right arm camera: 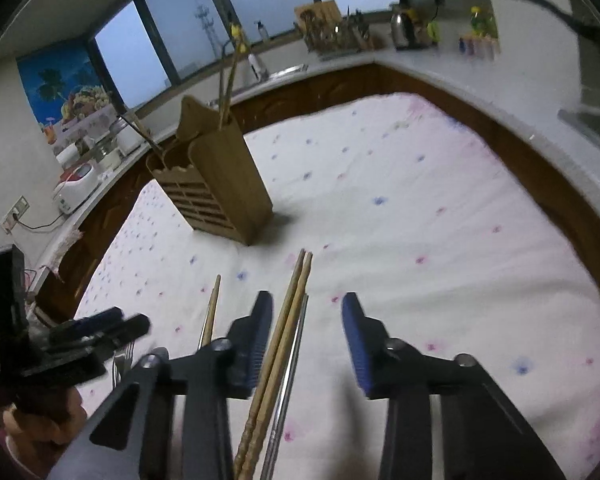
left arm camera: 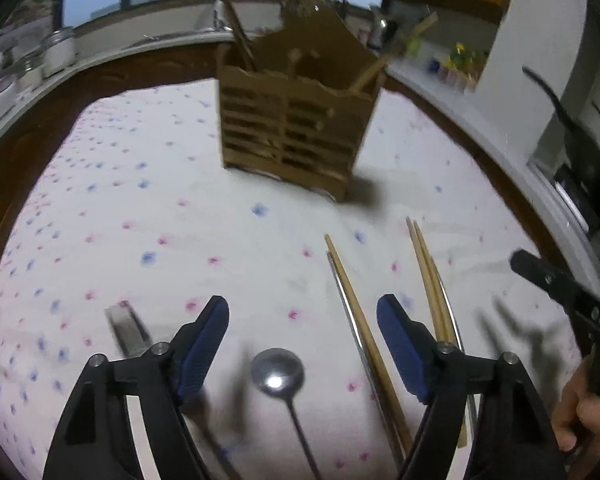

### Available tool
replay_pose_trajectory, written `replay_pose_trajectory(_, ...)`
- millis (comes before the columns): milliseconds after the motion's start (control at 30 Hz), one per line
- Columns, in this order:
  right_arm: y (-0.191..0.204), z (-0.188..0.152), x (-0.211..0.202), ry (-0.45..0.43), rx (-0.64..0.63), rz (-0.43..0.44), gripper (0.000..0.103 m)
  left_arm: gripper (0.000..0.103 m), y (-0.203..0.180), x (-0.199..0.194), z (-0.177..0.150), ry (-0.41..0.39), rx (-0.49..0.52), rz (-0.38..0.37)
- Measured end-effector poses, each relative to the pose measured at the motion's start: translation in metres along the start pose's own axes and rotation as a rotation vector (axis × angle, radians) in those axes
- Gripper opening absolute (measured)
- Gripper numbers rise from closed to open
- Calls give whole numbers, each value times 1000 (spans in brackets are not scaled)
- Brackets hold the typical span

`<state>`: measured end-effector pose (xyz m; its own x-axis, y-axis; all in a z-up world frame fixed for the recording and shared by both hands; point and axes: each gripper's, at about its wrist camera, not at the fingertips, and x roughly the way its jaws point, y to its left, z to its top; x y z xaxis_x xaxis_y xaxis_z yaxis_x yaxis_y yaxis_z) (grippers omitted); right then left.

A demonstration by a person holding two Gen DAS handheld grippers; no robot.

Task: Organize utensils
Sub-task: 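Move both open tools back down toward the remaining chopsticks, then close the left tool on a bamboo chopstick while the right tool grasps another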

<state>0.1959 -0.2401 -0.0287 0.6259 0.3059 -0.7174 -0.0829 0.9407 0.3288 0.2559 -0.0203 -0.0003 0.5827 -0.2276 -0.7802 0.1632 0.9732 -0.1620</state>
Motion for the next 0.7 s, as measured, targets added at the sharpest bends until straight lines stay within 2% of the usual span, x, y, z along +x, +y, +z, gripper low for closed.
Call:
replay_pose_trajectory(233, -1, 16, 42, 80, 2, 14, 28, 61, -1, 38, 27, 60, -17, -26)
replay_pose_trajectory(367, 0, 23, 62, 116, -7, 3, 22, 56, -1, 61, 43, 79, -16, -34)
replay_pose_trajectory(567, 0, 26, 82, 163, -24, -7, 19, 38, -3, 96, 56, 125, -4, -56)
replay_pose_trajectory(700, 2, 25, 93, 183, -45, -30, 12, 27, -7, 113, 60, 152, 16, -65)
